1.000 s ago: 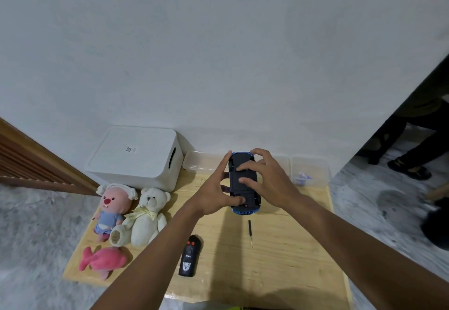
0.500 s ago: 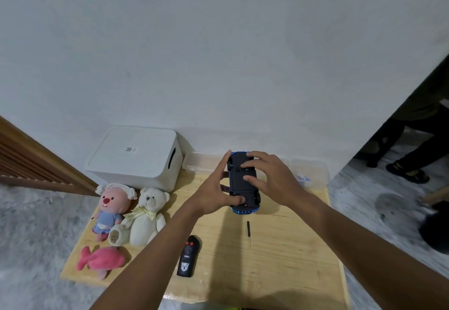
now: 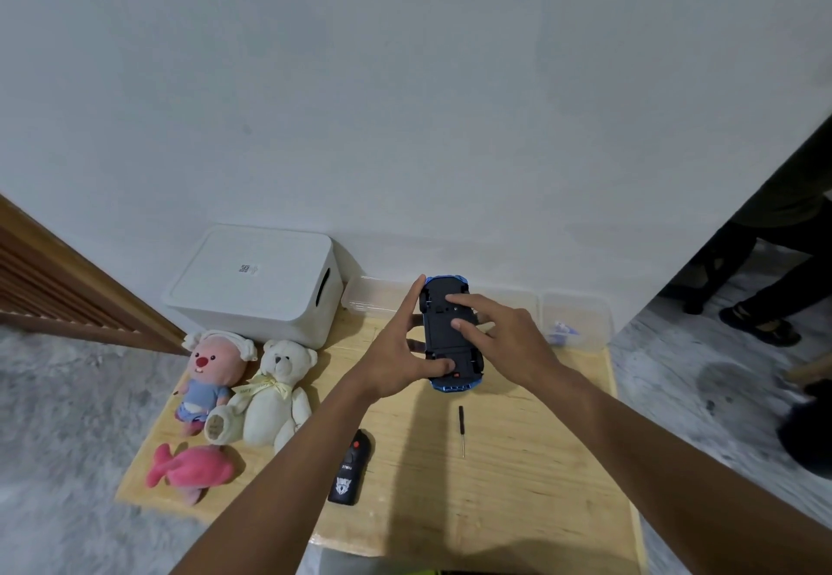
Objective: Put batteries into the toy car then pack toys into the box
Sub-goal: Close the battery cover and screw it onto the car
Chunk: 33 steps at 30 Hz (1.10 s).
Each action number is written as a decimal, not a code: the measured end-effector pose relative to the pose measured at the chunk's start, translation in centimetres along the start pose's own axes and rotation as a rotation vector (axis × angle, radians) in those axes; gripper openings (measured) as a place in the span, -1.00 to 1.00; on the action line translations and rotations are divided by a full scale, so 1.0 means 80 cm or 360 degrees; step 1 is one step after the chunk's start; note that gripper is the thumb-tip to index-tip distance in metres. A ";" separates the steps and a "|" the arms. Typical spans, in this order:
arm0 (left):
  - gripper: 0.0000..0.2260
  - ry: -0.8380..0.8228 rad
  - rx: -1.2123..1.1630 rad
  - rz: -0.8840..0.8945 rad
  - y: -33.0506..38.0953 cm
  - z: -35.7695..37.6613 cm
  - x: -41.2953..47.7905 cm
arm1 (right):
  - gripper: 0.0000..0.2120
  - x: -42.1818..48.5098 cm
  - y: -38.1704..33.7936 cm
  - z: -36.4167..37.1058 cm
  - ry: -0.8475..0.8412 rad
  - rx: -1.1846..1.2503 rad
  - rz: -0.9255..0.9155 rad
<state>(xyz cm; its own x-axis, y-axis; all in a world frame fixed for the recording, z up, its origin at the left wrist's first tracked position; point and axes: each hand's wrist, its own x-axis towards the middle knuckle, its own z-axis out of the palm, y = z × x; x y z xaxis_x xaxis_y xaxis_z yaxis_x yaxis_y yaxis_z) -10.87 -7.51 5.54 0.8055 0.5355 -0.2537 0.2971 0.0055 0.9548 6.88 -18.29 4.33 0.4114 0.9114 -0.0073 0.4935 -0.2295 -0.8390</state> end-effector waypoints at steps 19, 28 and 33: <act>0.07 -0.0054 0.0057 -0.0099 -0.021 -0.008 0.005 | -0.59 -0.014 0.004 0.015 0.0068 -0.0095 0.0164; 0.05 -0.0193 0.0117 -0.0170 -0.045 -0.019 0.007 | -0.66 -0.053 0.114 0.097 -0.0274 -0.0438 0.1075; 0.05 -0.0205 0.0116 -0.0187 -0.049 -0.032 0.011 | -0.75 -0.045 0.118 0.129 -0.0144 -0.0488 0.1070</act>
<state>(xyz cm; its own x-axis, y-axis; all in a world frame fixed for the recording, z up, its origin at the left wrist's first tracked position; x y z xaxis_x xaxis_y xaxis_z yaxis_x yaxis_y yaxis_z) -12.66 -4.88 1.98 0.8208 0.4223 -0.3848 0.4253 -0.0020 0.9050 2.11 -20.24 -9.20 0.6418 0.5621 -0.5217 0.3546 -0.8207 -0.4480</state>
